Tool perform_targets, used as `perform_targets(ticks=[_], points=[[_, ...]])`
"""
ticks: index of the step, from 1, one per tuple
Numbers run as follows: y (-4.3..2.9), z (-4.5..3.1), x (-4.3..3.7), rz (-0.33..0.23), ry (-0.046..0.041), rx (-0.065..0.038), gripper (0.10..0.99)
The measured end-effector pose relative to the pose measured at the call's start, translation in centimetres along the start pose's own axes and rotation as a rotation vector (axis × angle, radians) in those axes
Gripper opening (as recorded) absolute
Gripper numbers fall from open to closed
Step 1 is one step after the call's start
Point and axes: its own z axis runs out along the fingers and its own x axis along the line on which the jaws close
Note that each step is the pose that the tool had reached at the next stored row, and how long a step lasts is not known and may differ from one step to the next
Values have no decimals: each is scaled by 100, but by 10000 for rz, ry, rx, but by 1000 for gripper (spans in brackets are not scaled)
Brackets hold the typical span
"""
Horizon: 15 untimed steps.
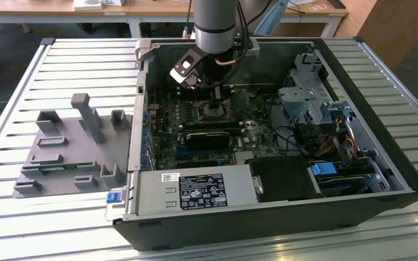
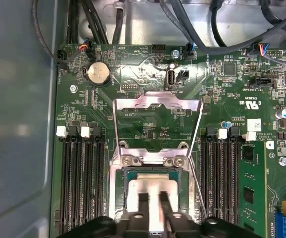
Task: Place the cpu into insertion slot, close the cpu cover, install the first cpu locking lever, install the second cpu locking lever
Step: 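Place the cpu into insertion slot, then close the cpu cover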
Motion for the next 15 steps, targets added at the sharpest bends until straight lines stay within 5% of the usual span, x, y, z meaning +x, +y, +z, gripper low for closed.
perform_targets(ticks=[4, 15], points=[[0, -8, -1, 1, -4, 3, 106], [2, -29, -1, 2, -3, 2, 106]])
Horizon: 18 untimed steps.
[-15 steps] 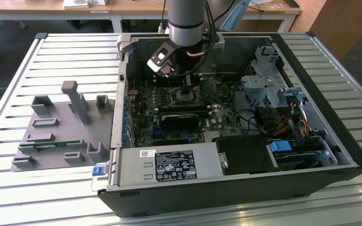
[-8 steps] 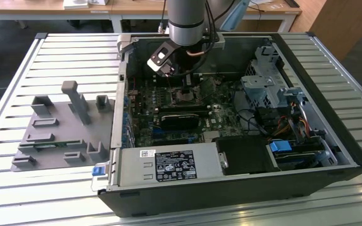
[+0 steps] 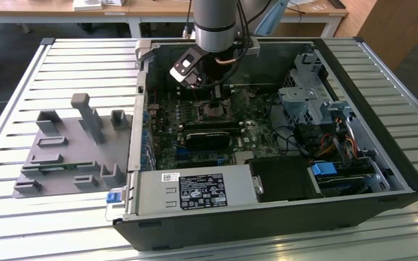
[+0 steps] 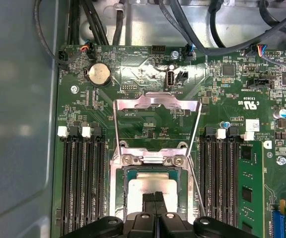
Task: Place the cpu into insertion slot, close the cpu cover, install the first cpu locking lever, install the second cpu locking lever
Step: 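Close the cpu cover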
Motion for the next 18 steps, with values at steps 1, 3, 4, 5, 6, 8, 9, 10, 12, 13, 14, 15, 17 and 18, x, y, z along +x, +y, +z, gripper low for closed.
perform_targets(ticks=[1, 3, 4, 5, 6, 8, 9, 10, 12, 13, 14, 15, 17, 18], points=[[0, -3, 0, 0, 0, 0, 106], [1, -10, 0, 0, -1, 0, 106], [1, -16, 0, 0, 0, 0, 106], [2, -23, 0, 0, 0, 0, 106], [2, -30, 0, 0, 0, 0, 106], [3, -45, 0, 1, 0, 0, 106], [4, -55, 0, 1, 0, 0, 106], [5, -66, 0, 2, 1, -1, 106], [6, -84, 0, 2, 1, -1, 106], [7, -96, 0, 2, 1, 0, 106], [8, -110, 0, 2, 1, -1, 106], [9, -127, 0, 2, 0, 0, 106], [13, -180, 0, 3, 1, -1, 106], [15, -215, 0, 3, 1, -1, 106]])
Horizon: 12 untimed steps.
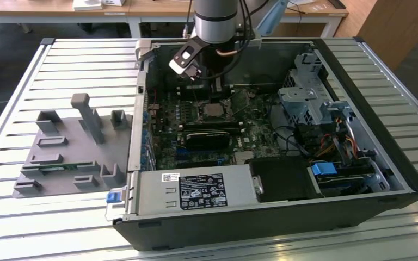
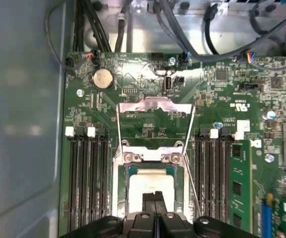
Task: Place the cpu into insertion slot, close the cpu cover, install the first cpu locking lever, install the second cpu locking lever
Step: 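Close the cpu cover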
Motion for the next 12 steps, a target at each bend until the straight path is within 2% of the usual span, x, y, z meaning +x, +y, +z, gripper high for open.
perform_targets(ticks=[5, 8, 12], points=[[12, -197, 0, 1, 0, 1, 106], [12, -202, -25, 1, 0, 1, 106], [13, -202, -140, 7, 2, 8, 106]])
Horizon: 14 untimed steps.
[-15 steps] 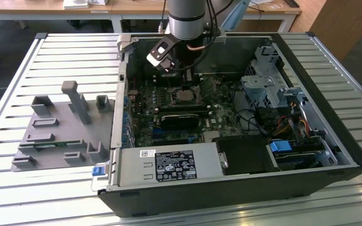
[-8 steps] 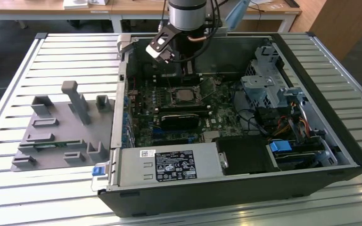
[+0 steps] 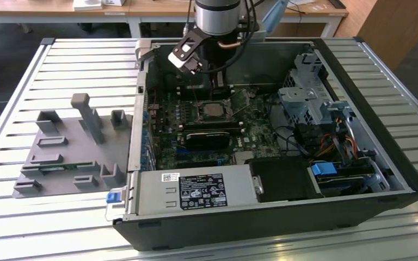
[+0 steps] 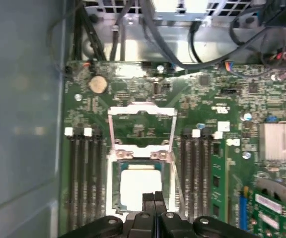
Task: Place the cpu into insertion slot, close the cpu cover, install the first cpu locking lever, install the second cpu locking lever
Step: 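Close the cpu cover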
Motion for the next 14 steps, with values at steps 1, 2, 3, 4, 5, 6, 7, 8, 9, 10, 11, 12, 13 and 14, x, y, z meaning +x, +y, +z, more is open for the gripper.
perform_targets(ticks=[1, 2, 3, 4, 5, 6, 7, 8, 9, 10, 11, 12, 13, 14], points=[[5, 1, -12, 0, 21, 31, 106], [17, 2, -16, 4, 69, 101, 106], [37, 3, -16, 9, 132, 189, 106], [58, 5, -15, 16, 227, 264, 106], [77, 7, -15, 20, 324, 316, 106], [83, 7, -15, 24, 387, 348, 106], [85, -2, -15, 26, 439, 356, 106], [86, -19, -15, 29, 489, 357, 106], [87, -42, -15, 29, 521, 356, 106], [88, -61, -15, 28, 540, 356, 106], [89, -75, -15, 26, 556, 357, 106], [89, -76, -16, 19, 581, 356, 106], [90, -76, -15, 9, 600, 353, 106], [94, -75, -15, -7, 606, 351, 106]])
